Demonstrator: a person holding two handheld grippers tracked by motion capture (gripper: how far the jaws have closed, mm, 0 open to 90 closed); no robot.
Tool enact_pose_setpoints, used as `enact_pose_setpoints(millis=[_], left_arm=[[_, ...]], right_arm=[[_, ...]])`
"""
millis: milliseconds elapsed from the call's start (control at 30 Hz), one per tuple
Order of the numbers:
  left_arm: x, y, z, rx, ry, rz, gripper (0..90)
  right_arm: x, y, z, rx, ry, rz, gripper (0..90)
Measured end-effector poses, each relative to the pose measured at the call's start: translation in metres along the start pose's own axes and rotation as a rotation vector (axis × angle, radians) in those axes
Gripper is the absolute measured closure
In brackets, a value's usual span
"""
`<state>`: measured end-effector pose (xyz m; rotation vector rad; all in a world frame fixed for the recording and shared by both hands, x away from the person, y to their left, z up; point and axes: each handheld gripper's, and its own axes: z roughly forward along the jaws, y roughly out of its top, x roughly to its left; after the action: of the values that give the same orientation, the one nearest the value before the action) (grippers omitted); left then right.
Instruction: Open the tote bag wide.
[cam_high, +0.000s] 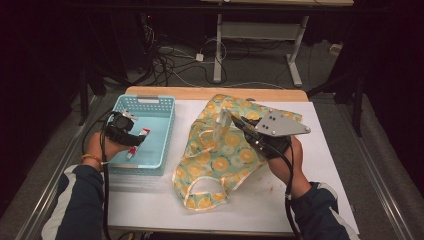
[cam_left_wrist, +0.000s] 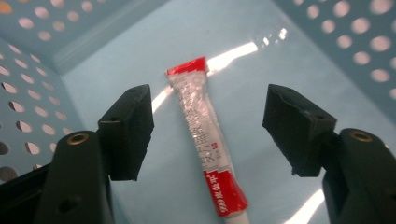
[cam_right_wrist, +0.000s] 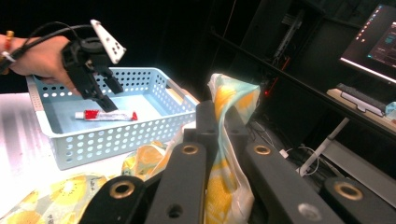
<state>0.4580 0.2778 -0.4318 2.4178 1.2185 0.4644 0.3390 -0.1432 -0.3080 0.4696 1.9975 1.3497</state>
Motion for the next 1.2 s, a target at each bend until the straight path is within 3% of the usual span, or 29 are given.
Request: enact_pose_setpoints(millis=[267,500,600,667,767,900,1100,1200], left_arm=[[0.006,0.003,0.014,0.117,-0.021,-0.032,39.0],[0.009,0.006,0.030,0.224,-0.015,-0.068,39.1],[0.013,0.007,0.031,0.205,-0.051,-0.109,43.9],[0.015,0.007,0.032,0.195,-0.092,-0.132,53.3],[0.015,0.007,0.033,0.182,-0.114,-0.131,65.6],[0.013,0.008,0.033,0.173,-0.106,-0.121,69.4],[0.008,0.013,0.032,0.148,-0.043,-0.075,70.3],[0.005,0.014,0.027,0.093,-0.015,-0.070,70.3]], right_arm=[[0.000,-0.003,0.002,0.003,0.019,0.008,89.6],[0.002,-0.008,0.005,0.011,0.032,0.011,89.6],[0.003,-0.009,0.005,0.013,0.036,0.011,89.6],[0.003,-0.009,0.006,0.012,0.038,0.012,89.6],[0.004,-0.011,0.007,0.011,0.043,0.011,89.6],[0.005,-0.014,0.008,0.012,0.048,0.020,89.6],[0.002,-0.017,0.007,0.010,0.039,0.031,89.7],[0.001,-0.018,0.006,0.012,0.031,0.031,89.7]])
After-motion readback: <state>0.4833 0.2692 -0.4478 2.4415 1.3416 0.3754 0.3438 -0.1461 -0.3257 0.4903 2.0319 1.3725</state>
